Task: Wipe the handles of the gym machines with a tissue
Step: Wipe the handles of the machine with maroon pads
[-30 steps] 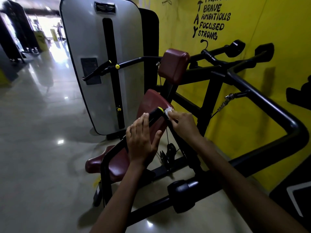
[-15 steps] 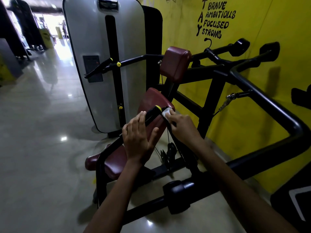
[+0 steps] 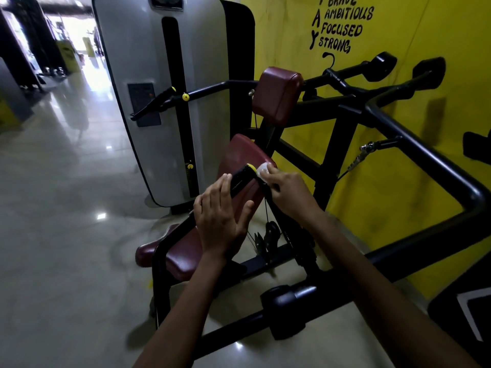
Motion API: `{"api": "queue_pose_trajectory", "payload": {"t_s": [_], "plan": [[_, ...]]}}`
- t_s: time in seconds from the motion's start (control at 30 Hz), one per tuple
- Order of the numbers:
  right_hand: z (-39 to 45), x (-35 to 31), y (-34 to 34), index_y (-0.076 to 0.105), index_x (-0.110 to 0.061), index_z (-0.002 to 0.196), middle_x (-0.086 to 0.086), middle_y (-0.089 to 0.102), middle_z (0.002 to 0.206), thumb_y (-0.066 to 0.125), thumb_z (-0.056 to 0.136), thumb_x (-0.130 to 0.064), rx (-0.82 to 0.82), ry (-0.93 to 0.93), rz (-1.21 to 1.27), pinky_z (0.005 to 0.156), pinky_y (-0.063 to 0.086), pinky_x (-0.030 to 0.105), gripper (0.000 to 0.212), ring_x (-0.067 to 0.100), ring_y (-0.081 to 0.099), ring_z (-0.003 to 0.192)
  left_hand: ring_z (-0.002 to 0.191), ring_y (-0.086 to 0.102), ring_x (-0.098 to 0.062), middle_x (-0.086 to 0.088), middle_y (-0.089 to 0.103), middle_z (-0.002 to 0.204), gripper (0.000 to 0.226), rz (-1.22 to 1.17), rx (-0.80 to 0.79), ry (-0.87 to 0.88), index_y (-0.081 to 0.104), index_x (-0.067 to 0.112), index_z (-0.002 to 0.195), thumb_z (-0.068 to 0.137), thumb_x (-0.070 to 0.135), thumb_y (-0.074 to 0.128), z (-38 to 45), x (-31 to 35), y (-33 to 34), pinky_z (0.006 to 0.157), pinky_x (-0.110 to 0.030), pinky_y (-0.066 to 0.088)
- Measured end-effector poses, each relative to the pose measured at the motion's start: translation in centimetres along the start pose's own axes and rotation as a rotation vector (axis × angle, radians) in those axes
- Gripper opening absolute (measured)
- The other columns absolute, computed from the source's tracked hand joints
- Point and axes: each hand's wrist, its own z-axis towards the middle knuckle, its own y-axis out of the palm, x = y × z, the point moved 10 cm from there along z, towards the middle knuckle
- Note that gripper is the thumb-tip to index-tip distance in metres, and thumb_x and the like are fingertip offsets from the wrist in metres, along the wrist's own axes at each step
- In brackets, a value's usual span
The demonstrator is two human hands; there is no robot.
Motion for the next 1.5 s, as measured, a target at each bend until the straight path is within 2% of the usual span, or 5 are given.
{"api": "queue_pose_trajectory", "payload": {"t_s": [0.7, 0.8, 1.2, 1.33, 1.5], "plan": [[-0.3, 0.1, 1.3, 0.039, -0.014, 0.141, 0.006, 0.019, 0.155, 0.041, 0.096, -0.004, -0.102, -0.018, 0.007, 0.115, 0.022, 0.029, 0.045, 0.02, 0.021, 0.142, 0.119, 0.043, -0.02, -0.01, 0.054, 0.133, 0.064, 0.058, 0.014, 0.078, 0.035, 0.01, 0.137, 0.096, 0.057, 0.02, -0.3, 0.2, -0.2, 0.097, -0.039, 0.034], [-0.8, 0.3, 1.2, 0.042, -0.013, 0.138, 0.006, 0.023, 0.154, 0.042, 0.096, -0.001, -0.096, -0.031, 0.03, 0.11, 0.015, 0.017, 0.044, 0.015, 0.02, 0.142, 0.117, 0.044, -0.02, -0.011, 0.056, 0.131, 0.063, 0.098, 0.033, 0.089, 0.036, 0.01, 0.136, 0.096, 0.056, 0.021, -0.4, 0.2, 0.0, 0.095, -0.037, 0.032], [-4.0, 1.5, 0.0, 0.052, -0.013, 0.13, 0.004, 0.035, 0.148, 0.045, 0.093, 0.002, -0.11, 0.015, 0.158, 0.091, 0.03, -0.001, 0.041, 0.001, 0.052, 0.116, 0.115, 0.044, -0.019, -0.009, 0.058, 0.128, 0.06, 0.053, 0.097, 0.066, 0.04, 0.012, 0.133, 0.096, 0.056, 0.021, -0.3, 0.2, -0.3, 0.097, -0.036, 0.03], [-3.4, 1.3, 0.7, 0.05, -0.012, 0.133, 0.007, 0.03, 0.15, 0.043, 0.094, 0.003, -0.112, 0.031, 0.204, 0.103, 0.016, 0.006, 0.042, 0.011, 0.027, 0.138, 0.115, 0.044, -0.019, -0.009, 0.058, 0.128, 0.06, 0.052, 0.091, 0.07, 0.04, 0.012, 0.132, 0.096, 0.055, 0.022, -0.3, 0.2, -0.3, 0.096, -0.036, 0.03], [-5.3, 1.4, 0.6, 0.051, -0.011, 0.13, 0.005, 0.033, 0.148, 0.044, 0.094, 0.002, -0.089, -0.027, 0.208, 0.106, 0.014, 0.006, 0.04, 0.0, 0.022, 0.133, 0.114, 0.045, -0.018, -0.009, 0.058, 0.127, 0.06, 0.059, 0.091, 0.074, 0.04, 0.011, 0.132, 0.096, 0.055, 0.022, -0.3, 0.2, -0.2, 0.095, -0.036, 0.031]]}}
